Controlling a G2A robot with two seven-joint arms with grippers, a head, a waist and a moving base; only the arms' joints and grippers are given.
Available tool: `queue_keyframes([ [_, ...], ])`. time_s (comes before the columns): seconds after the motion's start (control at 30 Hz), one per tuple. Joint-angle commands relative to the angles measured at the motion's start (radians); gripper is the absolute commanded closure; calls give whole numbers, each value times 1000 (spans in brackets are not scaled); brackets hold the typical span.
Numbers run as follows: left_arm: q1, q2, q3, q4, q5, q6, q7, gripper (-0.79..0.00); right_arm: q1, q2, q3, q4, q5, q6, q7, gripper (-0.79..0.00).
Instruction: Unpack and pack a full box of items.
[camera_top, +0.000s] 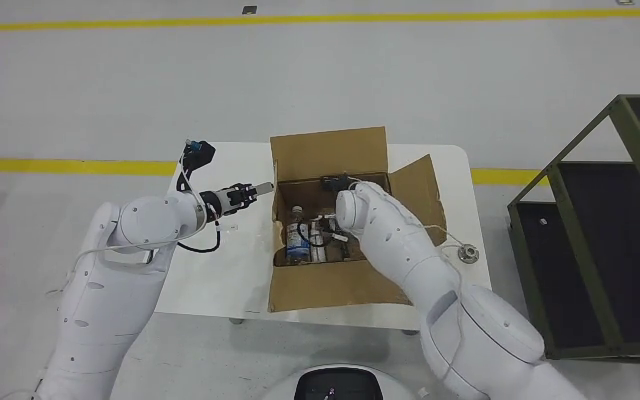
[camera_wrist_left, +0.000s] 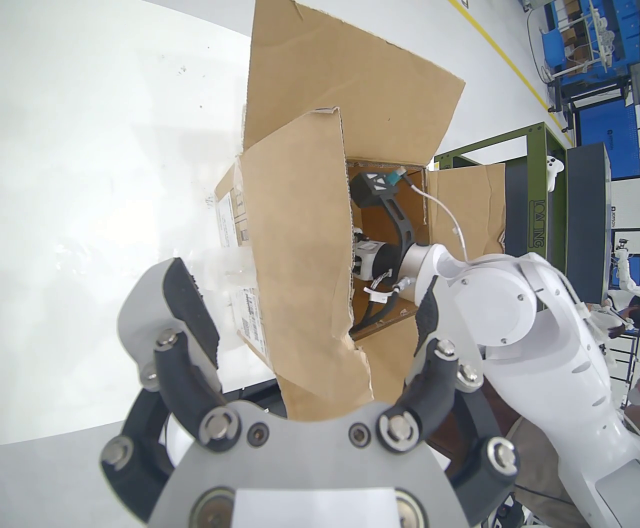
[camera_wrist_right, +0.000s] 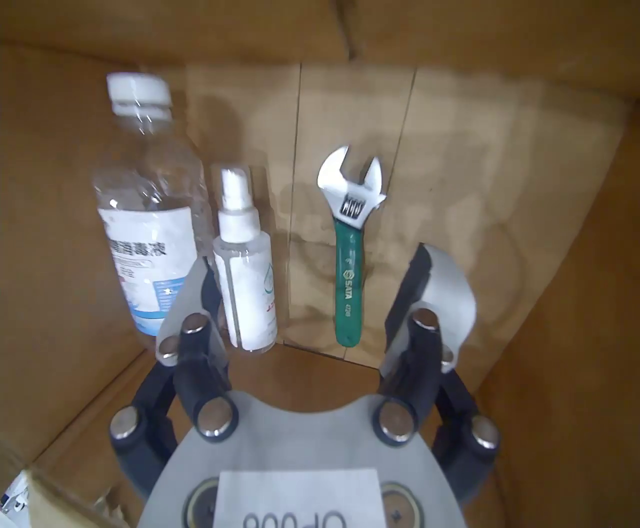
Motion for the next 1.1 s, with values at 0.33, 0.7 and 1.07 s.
queue_keyframes([
  [0.33,0,0,0,0,0,0,0,-785,293,149,134,171,83,-355,-49,0],
  [0.7,0,0,0,0,0,0,0,-785,349,185,143,235,94,-444,-21,0],
  [1.07,0,0,0,0,0,0,0,-785,349,185,143,235,94,-444,-21,0],
])
